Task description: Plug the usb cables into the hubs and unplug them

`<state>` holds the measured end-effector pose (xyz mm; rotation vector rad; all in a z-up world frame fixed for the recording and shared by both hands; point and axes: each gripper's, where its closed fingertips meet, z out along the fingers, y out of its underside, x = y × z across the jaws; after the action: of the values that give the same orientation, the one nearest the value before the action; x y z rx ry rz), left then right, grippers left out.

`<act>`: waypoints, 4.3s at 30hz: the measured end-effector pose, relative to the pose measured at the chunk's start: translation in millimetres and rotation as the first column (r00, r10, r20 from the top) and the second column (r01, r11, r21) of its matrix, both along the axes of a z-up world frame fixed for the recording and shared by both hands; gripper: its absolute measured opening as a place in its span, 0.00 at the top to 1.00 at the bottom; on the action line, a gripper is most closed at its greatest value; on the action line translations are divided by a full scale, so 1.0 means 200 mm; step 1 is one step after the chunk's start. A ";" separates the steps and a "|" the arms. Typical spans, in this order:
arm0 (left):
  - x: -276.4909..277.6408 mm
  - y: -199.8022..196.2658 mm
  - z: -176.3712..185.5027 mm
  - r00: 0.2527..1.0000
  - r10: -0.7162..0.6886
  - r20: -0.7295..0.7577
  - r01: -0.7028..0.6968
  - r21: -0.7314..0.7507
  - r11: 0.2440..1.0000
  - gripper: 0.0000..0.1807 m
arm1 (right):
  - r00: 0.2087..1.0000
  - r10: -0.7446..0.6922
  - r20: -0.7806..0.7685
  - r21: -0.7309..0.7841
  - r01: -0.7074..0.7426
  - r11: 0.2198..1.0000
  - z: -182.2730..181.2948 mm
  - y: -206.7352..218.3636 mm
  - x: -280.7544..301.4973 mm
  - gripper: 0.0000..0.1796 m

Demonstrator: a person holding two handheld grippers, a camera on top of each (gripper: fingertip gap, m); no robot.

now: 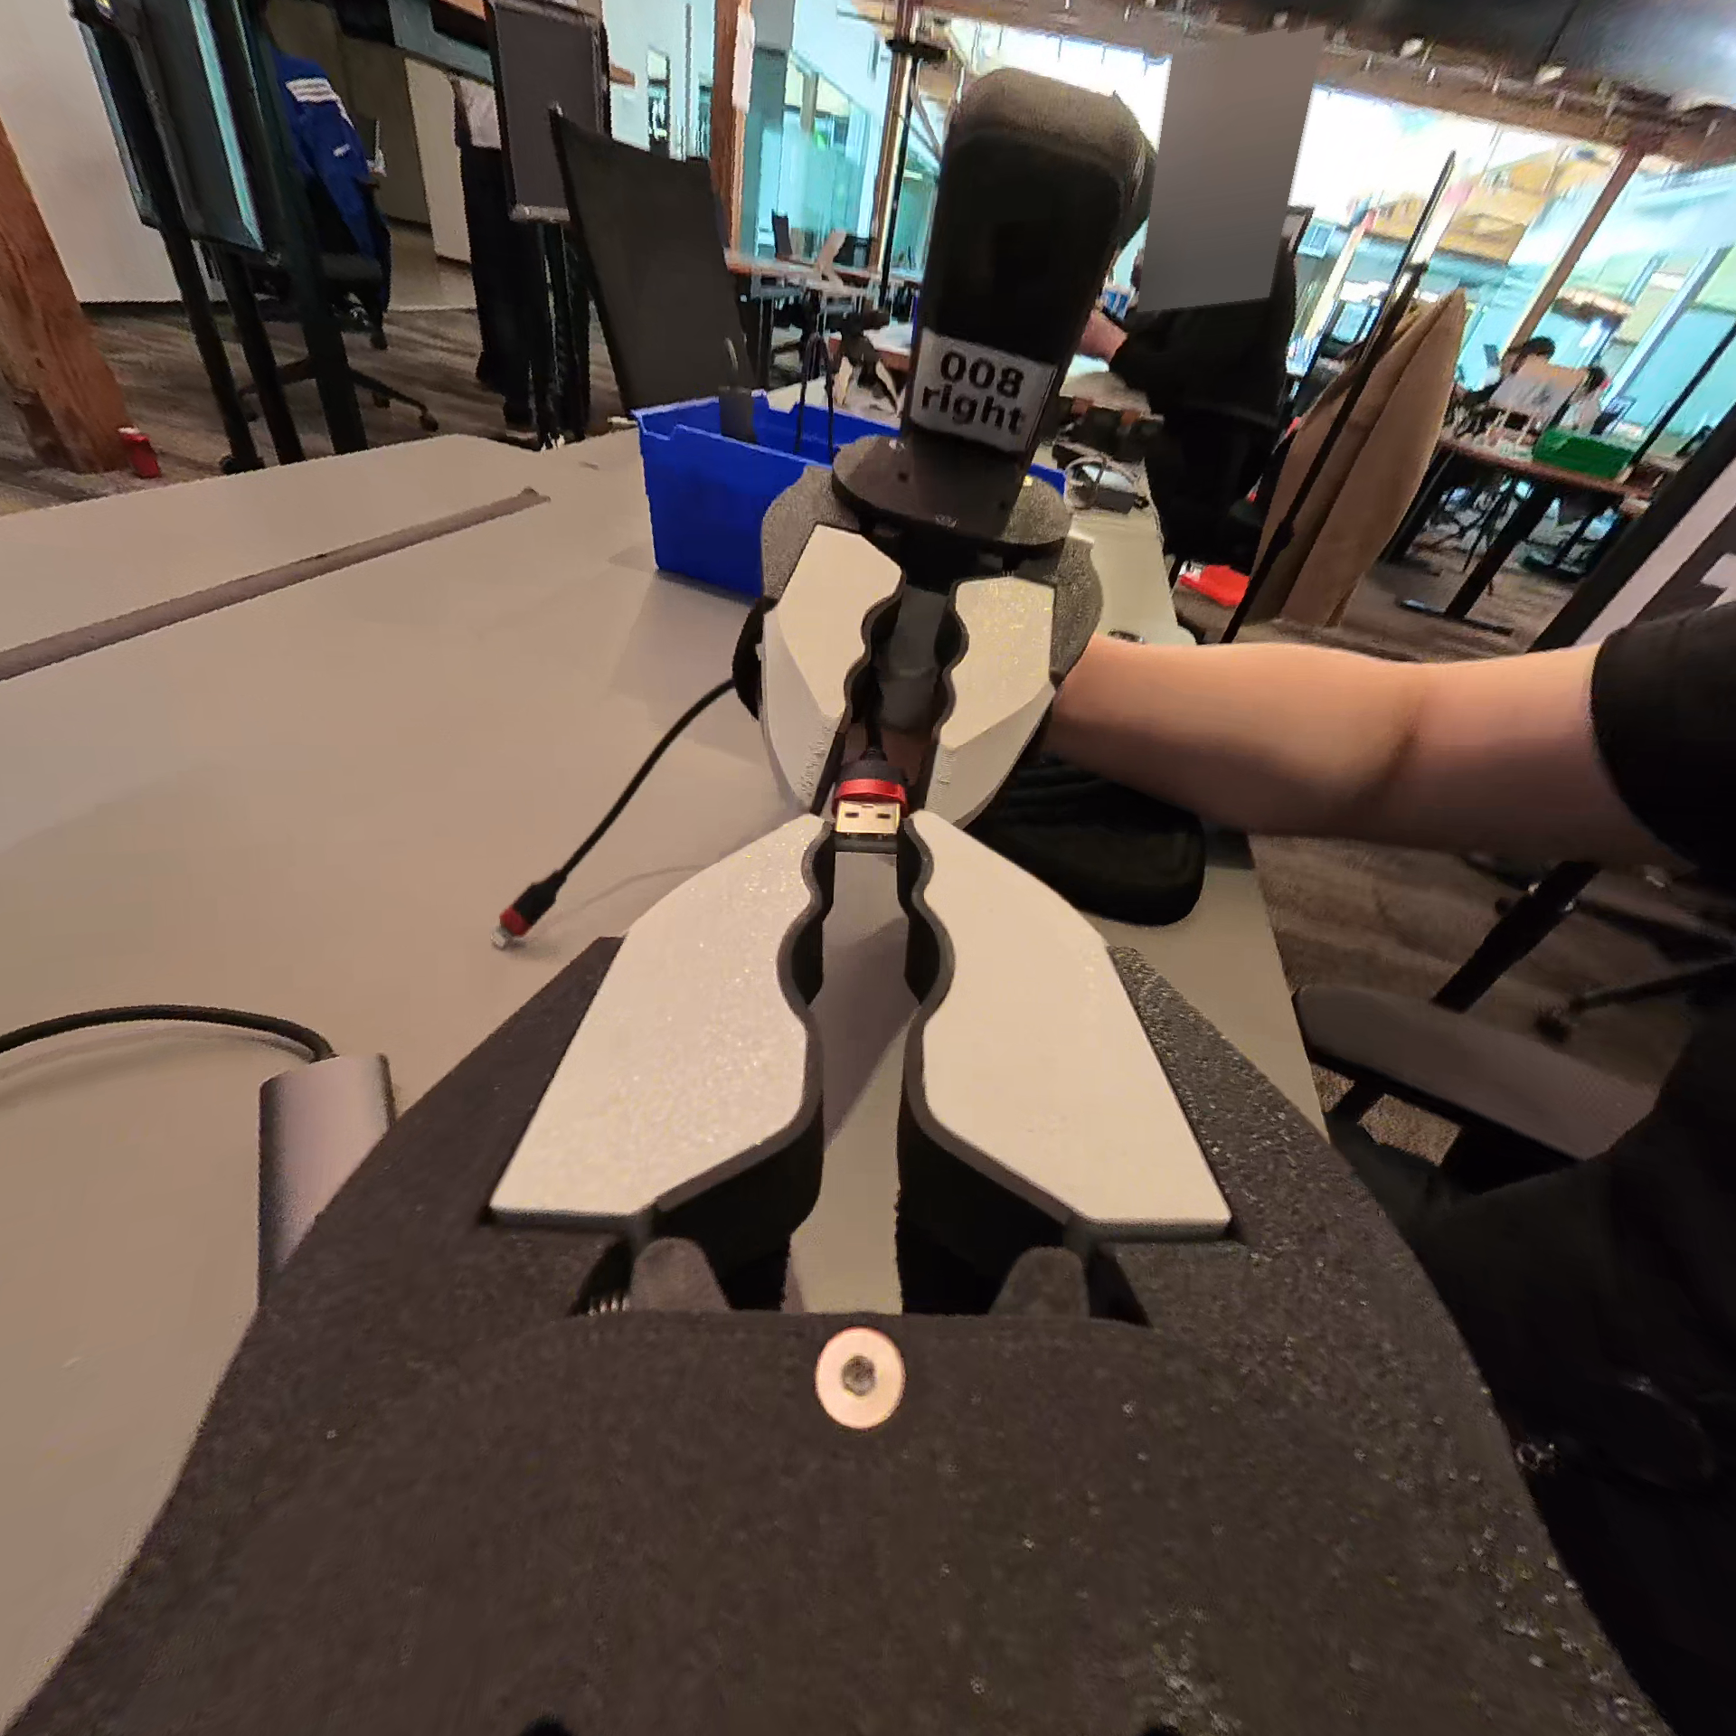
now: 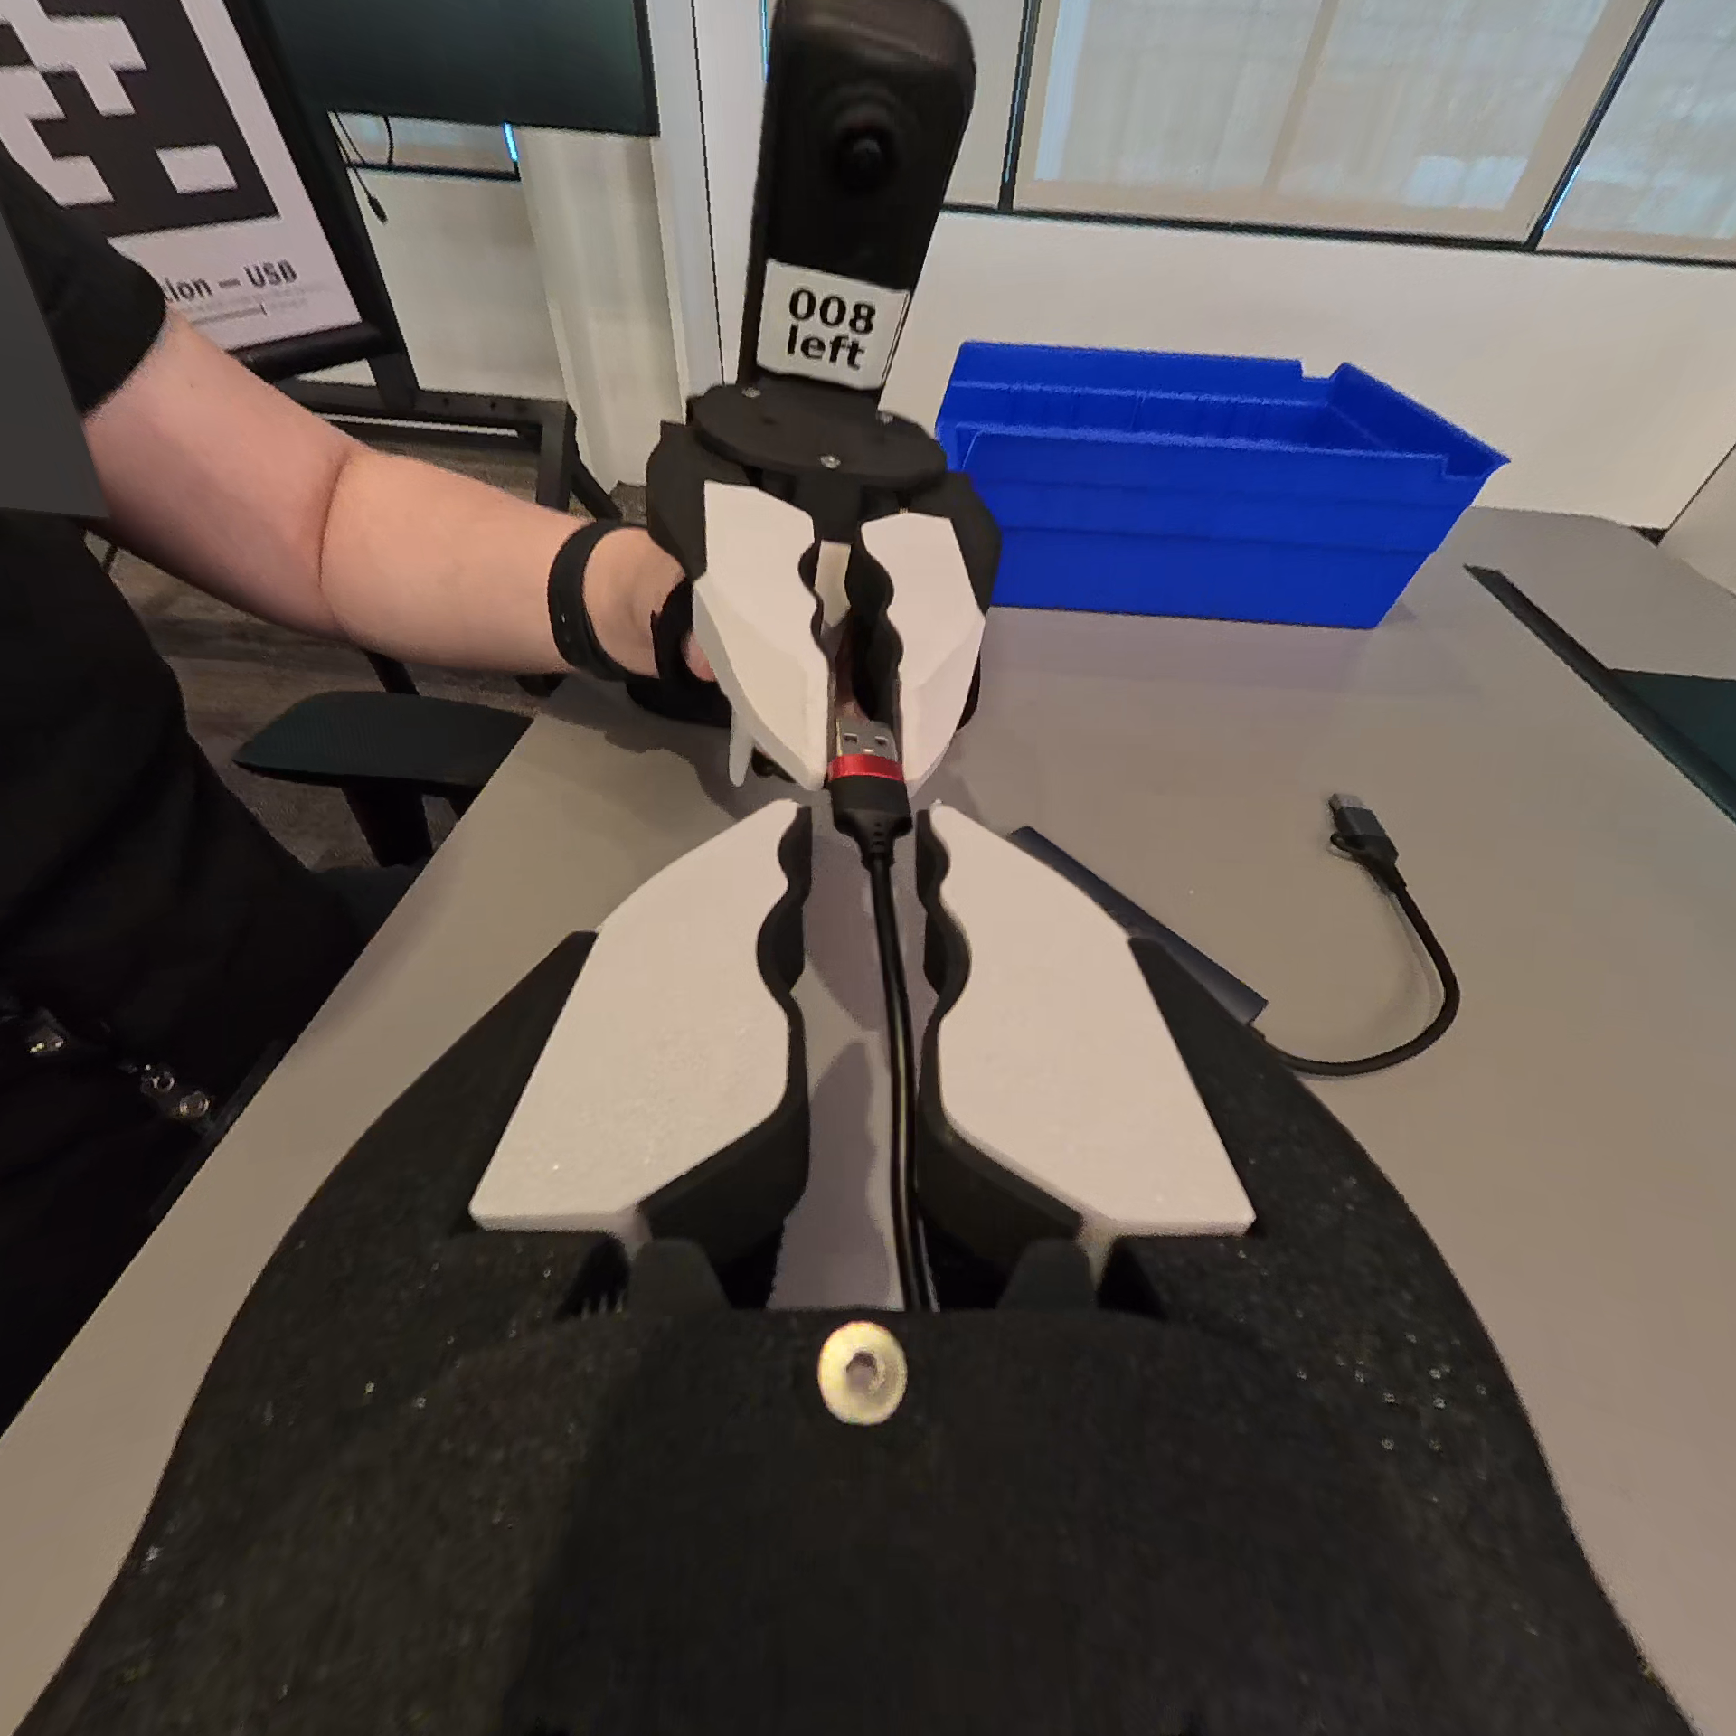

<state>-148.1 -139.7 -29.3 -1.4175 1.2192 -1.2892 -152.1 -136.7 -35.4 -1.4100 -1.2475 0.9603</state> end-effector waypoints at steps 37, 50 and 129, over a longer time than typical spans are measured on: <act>0.04 -0.03 0.10 0.997 0.006 0.079 -0.006 0.009 1.000 0.93 | 0.973 0.056 -0.224 -0.149 -0.091 0.985 0.12 -0.03 0.02 0.92; -0.34 0.34 0.01 0.937 0.338 -0.086 -0.333 0.068 0.941 0.80 | 0.971 -0.075 -0.227 -0.093 0.055 0.994 0.16 0.06 0.15 0.92; -0.07 0.61 0.10 0.927 0.291 -0.238 -0.329 -0.143 0.933 0.83 | 0.881 -0.470 -0.057 -0.038 0.469 0.883 0.12 0.32 0.36 0.92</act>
<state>-161.2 -16.8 -8.6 -1.8385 0.9774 -1.0662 -80.0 -72.4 -11.0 -1.5896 -0.7878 0.6757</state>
